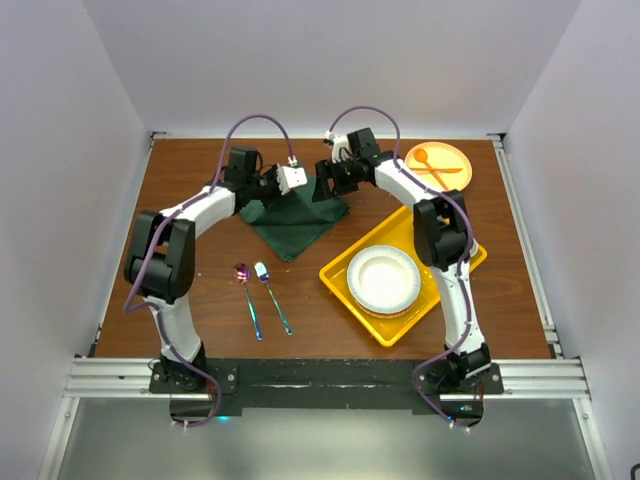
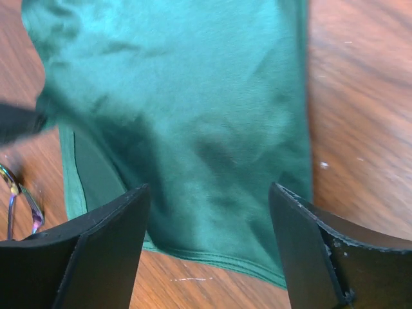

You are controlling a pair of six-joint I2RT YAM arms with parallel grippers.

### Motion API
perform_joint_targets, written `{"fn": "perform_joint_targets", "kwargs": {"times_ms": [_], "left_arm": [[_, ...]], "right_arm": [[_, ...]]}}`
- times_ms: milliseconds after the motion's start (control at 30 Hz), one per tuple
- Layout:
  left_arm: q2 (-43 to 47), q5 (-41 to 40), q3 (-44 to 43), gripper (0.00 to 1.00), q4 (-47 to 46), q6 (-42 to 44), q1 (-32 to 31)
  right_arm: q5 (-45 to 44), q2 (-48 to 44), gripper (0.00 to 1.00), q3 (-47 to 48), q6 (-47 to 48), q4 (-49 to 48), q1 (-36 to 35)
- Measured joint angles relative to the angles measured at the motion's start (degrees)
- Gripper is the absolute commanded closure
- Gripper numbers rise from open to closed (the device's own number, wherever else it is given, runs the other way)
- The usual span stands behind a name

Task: Fold the napkin into a case and place the utensils inside
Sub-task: Fold the top corner of the square-folded napkin at the center of the board.

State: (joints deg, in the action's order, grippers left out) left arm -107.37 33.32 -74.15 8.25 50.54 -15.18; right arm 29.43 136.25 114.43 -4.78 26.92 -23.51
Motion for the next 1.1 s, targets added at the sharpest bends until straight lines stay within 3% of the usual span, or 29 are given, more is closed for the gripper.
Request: {"fn": "perform_joint_targets", "kwargs": {"times_ms": [333,433,567,867,967,1067,1100], "left_arm": [[-10.69,-7.67,-6.43,1.0,-15.78,-7.76,0.46],[-13.68,-8.52,-9.31,1.0,-17.86,-8.46,0.57],[-15.74,-8.83,-11.02,1.0,-19.91,-9.01,0.57],[-19.15,-8.76,-14.16,1.0,-21.07,-8.96,0.57],[-20.04,-8.76,-14.58,1.0,-21.07,-8.96,0.57],[-20.9,-8.9,-14.95,0.86,-21.05,-9.03,0.57],[-21.14,-9.05,-15.17,0.71,-21.0,-9.25,0.57]], "right_arm": [[-1.42,-0.96,0.22,0.0,-0.17,-0.07,2.58],[-1.46,-0.98,0.29,0.0,-0.17,-0.07,3.04],[-1.51,-0.98,0.47,0.0,-0.11,-0.07,3.37],[-1.49,-0.98,0.64,0.0,-0.11,0.02,3.58],[-1.42,-0.98,0.62,0.0,-0.11,0.04,3.65],[-1.38,-0.98,0.57,0.0,-0.07,0.11,3.67],[-1.33,-0.98,0.55,0.0,-0.07,0.11,3.67]]}}
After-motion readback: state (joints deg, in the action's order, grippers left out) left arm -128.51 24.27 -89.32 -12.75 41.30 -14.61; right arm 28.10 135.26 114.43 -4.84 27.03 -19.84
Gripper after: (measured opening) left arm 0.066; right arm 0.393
